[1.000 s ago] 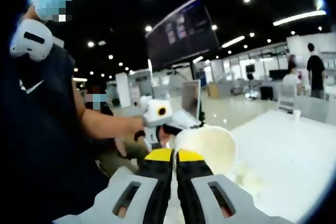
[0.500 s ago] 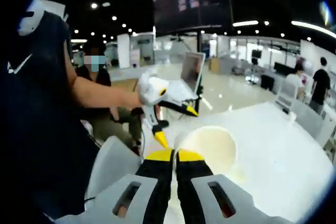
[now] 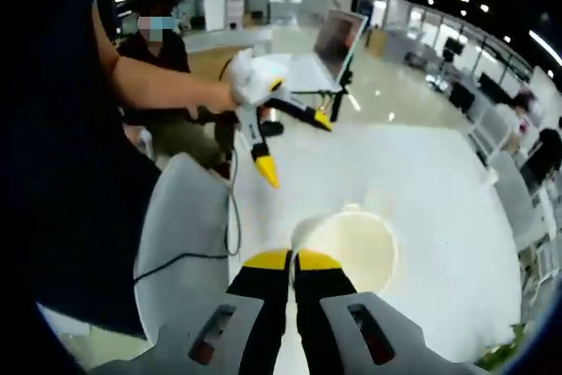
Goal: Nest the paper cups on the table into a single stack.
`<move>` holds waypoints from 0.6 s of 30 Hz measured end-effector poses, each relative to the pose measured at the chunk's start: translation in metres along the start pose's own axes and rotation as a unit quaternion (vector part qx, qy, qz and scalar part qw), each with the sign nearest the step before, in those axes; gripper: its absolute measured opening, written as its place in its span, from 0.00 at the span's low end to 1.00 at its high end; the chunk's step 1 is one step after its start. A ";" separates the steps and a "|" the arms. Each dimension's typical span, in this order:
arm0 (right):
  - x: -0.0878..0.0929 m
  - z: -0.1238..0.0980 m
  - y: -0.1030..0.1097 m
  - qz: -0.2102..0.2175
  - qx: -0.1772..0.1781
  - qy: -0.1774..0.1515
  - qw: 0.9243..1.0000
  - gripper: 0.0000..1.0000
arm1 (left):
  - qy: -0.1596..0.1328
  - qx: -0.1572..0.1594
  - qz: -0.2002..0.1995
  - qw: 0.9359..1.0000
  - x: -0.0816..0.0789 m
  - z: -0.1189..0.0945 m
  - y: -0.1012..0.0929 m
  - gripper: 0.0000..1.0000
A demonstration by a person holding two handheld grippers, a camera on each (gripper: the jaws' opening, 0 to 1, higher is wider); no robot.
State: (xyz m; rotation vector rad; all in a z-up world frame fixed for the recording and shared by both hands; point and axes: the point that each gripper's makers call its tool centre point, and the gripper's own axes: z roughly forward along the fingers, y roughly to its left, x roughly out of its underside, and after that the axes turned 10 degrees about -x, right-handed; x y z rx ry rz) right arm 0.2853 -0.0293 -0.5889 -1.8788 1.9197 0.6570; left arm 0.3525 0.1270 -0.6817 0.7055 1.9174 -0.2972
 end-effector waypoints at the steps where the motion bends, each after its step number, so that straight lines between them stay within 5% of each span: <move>1: 0.003 0.004 0.001 -0.005 -0.002 0.025 1.000 0.00 | 0.004 0.000 0.002 1.000 0.002 0.000 0.000 0.98; 7: 0.002 0.011 0.004 -0.018 -0.016 0.077 0.997 0.00 | 0.011 -0.002 0.025 1.000 0.010 -0.001 0.001 0.98; 18: -0.003 0.016 0.003 -0.047 -0.026 0.142 0.989 0.00 | 0.022 -0.010 0.007 1.000 0.023 -0.006 0.006 0.98</move>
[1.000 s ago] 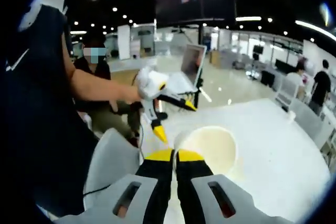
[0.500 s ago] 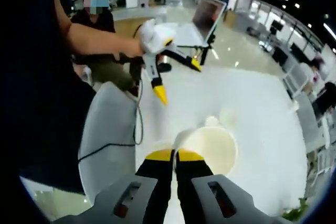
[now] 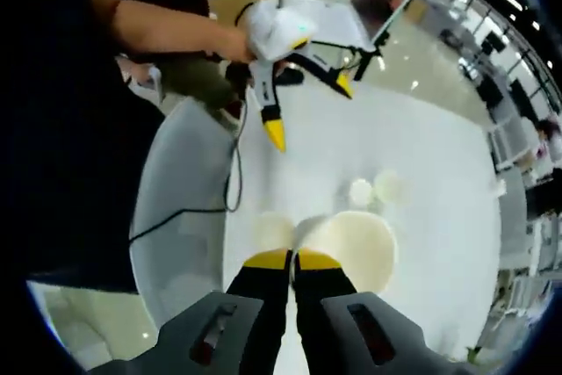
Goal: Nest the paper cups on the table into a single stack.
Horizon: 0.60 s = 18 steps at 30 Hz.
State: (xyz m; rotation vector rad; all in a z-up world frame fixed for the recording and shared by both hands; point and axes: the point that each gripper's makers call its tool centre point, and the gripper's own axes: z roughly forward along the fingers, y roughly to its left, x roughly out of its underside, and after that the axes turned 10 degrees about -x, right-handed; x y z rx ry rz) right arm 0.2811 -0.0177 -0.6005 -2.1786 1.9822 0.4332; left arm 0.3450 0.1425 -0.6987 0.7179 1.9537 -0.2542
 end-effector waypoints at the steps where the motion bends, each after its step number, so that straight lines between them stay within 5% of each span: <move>1: 0.000 0.002 0.003 -0.003 -0.009 0.004 1.000 0.00 | 0.002 0.000 0.002 1.000 0.002 0.000 0.000 0.98; 18: -0.002 0.014 0.006 -0.008 -0.012 0.015 1.000 0.00 | 0.019 -0.002 -0.010 1.000 0.010 0.002 -0.002 0.98</move>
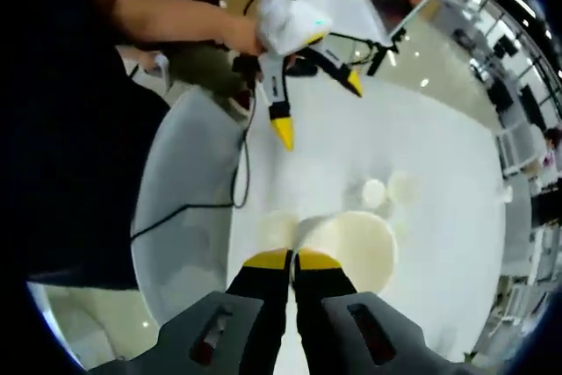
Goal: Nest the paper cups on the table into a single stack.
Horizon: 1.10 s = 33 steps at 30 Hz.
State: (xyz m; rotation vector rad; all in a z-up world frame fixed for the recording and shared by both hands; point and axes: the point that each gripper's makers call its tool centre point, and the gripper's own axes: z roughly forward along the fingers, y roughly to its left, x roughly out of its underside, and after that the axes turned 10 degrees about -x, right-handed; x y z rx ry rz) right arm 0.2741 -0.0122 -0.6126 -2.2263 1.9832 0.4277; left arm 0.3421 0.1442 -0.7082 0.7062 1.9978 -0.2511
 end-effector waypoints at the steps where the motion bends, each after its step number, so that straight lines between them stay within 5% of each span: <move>1: 0.001 0.001 0.000 0.000 0.000 0.001 1.000 0.00 | 0.000 0.001 -0.003 1.000 0.000 0.000 0.000 0.98; 11: 0.003 0.008 0.002 0.002 0.000 0.004 1.000 0.00 | -0.012 0.024 -0.012 1.000 -0.001 -0.002 -0.009 0.98; 33: 0.010 0.031 0.005 0.016 -0.004 0.003 1.000 0.00 | -0.019 0.023 -0.030 0.999 0.004 -0.006 -0.006 0.98</move>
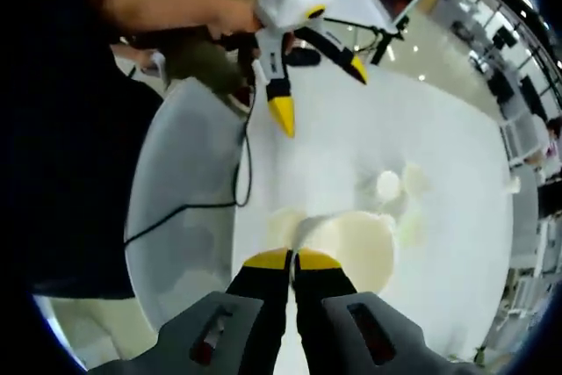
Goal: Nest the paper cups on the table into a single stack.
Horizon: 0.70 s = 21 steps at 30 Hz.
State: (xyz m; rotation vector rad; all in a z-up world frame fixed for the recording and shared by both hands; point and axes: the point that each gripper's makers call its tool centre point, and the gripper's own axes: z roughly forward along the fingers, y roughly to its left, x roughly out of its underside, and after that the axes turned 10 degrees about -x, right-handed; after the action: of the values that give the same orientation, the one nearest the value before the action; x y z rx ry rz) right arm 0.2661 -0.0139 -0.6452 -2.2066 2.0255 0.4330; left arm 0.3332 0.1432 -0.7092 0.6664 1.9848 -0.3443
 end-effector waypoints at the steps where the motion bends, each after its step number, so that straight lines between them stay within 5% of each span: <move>1: 0.000 0.000 0.000 0.001 0.000 -0.001 1.000 0.00 | 0.000 0.000 0.000 1.000 0.000 0.000 0.000 0.98; 21: 0.007 0.028 0.006 0.015 -0.008 0.000 1.000 0.00 | -0.014 0.003 -0.008 1.000 -0.002 -0.002 -0.002 0.98</move>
State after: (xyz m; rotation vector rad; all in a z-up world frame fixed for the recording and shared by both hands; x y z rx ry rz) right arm 0.2568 -0.0136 -0.6733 -2.1886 2.0639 0.4532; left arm 0.3309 0.1418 -0.7064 0.6449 1.9641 -0.3675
